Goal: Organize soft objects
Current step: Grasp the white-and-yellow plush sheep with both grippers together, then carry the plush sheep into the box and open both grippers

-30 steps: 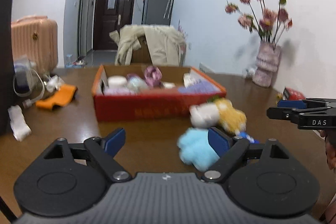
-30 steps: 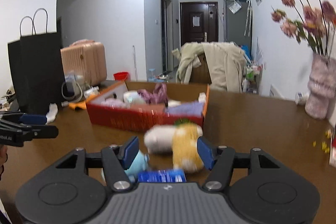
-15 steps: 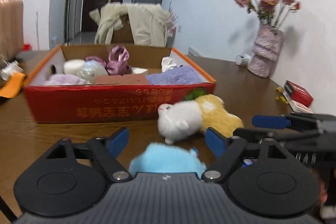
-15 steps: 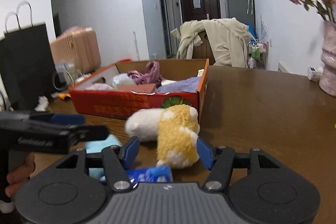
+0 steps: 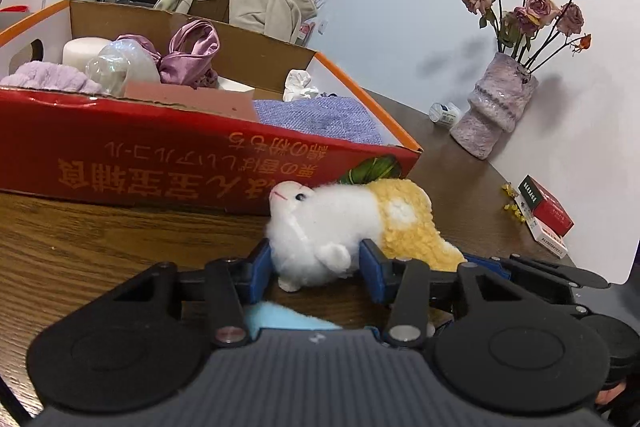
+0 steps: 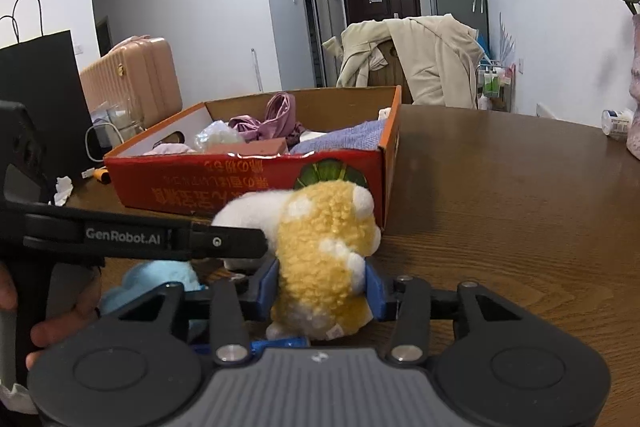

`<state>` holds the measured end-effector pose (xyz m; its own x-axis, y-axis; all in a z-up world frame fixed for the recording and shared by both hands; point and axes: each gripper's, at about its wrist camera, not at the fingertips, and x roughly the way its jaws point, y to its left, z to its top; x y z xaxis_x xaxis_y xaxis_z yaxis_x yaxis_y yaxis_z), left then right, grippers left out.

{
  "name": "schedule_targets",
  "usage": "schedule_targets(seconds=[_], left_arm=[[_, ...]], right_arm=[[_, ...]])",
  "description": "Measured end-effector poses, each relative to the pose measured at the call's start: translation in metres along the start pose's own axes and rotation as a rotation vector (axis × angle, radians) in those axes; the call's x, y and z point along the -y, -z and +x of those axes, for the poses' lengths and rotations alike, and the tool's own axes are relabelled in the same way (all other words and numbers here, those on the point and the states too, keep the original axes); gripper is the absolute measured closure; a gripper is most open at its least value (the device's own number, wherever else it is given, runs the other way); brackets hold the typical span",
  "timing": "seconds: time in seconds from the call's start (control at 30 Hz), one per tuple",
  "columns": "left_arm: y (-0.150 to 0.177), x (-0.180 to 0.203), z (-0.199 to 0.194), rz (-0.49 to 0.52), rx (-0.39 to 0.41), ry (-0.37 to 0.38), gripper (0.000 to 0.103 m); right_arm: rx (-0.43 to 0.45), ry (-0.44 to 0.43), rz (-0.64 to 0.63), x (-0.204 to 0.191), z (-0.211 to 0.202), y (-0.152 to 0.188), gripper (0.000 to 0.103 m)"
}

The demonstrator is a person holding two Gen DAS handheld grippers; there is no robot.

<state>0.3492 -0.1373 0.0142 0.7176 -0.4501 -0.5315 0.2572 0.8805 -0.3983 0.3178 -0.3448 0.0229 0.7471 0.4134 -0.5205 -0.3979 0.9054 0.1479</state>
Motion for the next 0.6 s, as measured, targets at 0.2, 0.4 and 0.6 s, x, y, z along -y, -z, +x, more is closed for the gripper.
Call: schedule_targets(seconds=[0.2, 0.4, 0.6], left_arm=[[-0.004, 0.005, -0.007, 0.002, 0.02, 0.017, 0.06], [-0.005, 0.035, -0.07, 0.065, 0.16, 0.041, 0.06], [-0.001, 0.04, -0.136, 0.108, 0.208, 0.073, 0.06]], right_arm=[[0.009, -0.01, 0.06, 0.006, -0.006, -0.001, 0.062], [0.115, 0.035, 0.067, -0.027, -0.064, -0.008, 0.062], [0.197, 0.026, 0.084, -0.07, -0.116, 0.002, 0.062]])
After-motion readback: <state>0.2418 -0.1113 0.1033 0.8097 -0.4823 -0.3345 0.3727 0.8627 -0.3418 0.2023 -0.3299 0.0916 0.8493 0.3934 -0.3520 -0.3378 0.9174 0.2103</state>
